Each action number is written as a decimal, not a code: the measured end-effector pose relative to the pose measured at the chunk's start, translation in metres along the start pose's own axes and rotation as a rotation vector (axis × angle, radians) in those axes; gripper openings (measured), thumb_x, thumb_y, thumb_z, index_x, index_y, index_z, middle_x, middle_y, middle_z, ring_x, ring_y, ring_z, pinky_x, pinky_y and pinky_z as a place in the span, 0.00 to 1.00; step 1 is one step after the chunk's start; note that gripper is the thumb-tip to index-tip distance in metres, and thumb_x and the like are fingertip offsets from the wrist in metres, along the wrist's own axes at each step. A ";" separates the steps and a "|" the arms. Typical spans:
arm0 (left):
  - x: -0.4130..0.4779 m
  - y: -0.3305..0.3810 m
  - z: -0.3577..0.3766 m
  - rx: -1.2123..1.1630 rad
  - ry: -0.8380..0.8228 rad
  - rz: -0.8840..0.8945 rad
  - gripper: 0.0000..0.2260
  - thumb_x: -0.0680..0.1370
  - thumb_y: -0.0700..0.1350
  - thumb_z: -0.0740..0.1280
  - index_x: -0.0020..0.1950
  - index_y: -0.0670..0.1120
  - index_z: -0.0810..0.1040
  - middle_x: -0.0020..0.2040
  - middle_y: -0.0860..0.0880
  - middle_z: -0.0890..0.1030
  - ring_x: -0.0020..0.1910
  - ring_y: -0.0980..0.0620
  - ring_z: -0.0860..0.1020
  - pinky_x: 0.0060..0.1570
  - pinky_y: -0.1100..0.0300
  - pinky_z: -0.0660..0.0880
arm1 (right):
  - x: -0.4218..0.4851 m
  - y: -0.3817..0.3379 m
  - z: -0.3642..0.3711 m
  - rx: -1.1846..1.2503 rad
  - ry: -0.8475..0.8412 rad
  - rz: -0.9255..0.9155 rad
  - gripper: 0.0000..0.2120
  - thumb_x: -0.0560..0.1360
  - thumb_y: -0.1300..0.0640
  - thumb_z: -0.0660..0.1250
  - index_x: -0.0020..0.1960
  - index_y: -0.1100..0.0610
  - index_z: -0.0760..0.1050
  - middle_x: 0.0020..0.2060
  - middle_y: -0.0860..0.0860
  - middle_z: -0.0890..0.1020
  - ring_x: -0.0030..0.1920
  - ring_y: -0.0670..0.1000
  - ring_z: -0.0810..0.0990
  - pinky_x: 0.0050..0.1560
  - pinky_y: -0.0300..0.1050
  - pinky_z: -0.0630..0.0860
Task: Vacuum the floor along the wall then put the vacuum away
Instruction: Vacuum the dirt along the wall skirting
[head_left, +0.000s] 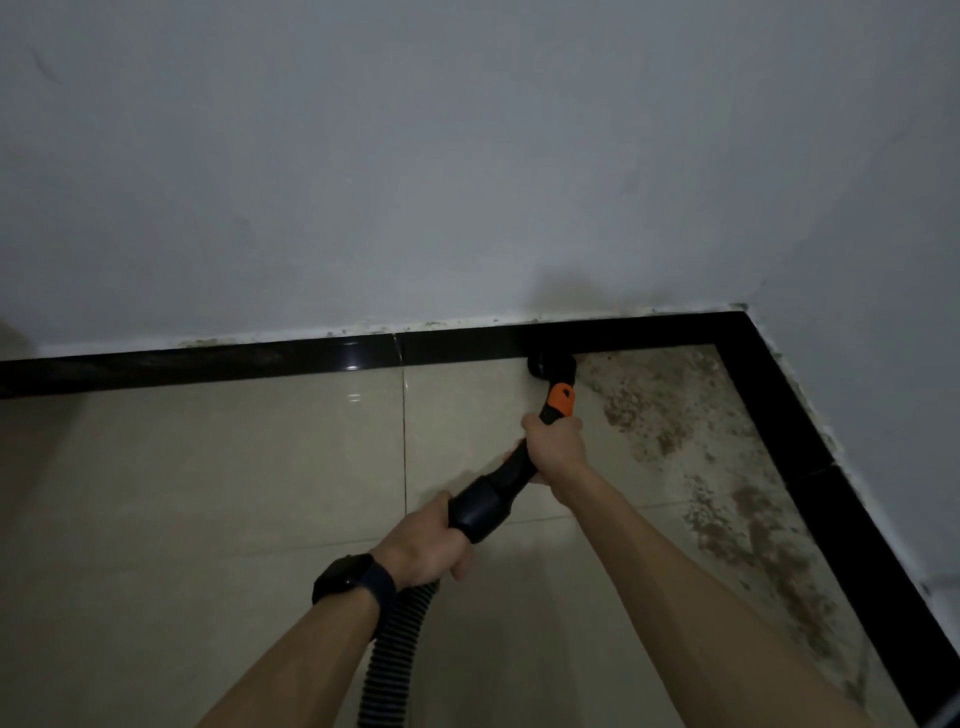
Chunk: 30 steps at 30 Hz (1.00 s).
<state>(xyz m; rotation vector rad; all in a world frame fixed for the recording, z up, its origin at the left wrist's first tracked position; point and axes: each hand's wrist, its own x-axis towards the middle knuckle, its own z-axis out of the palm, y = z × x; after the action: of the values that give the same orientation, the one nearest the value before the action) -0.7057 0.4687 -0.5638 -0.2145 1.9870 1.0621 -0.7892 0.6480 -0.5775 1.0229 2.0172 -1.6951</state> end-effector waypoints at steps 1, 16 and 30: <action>0.000 -0.002 -0.002 -0.043 -0.001 -0.007 0.24 0.65 0.40 0.67 0.61 0.48 0.71 0.48 0.43 0.81 0.39 0.46 0.77 0.37 0.57 0.75 | 0.000 -0.004 0.005 -0.052 0.008 -0.007 0.25 0.82 0.56 0.63 0.72 0.62 0.56 0.56 0.61 0.75 0.49 0.60 0.80 0.36 0.50 0.83; 0.002 0.021 0.010 -0.128 -0.067 0.013 0.23 0.61 0.38 0.65 0.57 0.42 0.76 0.39 0.42 0.79 0.33 0.45 0.75 0.34 0.57 0.73 | 0.002 -0.011 -0.010 -0.261 0.150 -0.064 0.35 0.81 0.51 0.62 0.78 0.69 0.50 0.65 0.64 0.75 0.61 0.63 0.79 0.60 0.56 0.79; 0.021 0.057 0.041 0.070 -0.012 0.074 0.19 0.66 0.37 0.68 0.56 0.47 0.74 0.47 0.44 0.81 0.37 0.47 0.79 0.32 0.60 0.76 | 0.007 0.022 -0.048 0.568 -0.018 0.069 0.15 0.78 0.65 0.67 0.61 0.58 0.66 0.41 0.56 0.76 0.31 0.53 0.81 0.33 0.47 0.80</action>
<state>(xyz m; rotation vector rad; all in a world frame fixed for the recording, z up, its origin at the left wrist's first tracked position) -0.7227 0.5395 -0.5564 -0.0975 2.0314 1.0365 -0.7692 0.6966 -0.5865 1.2145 1.4881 -2.2885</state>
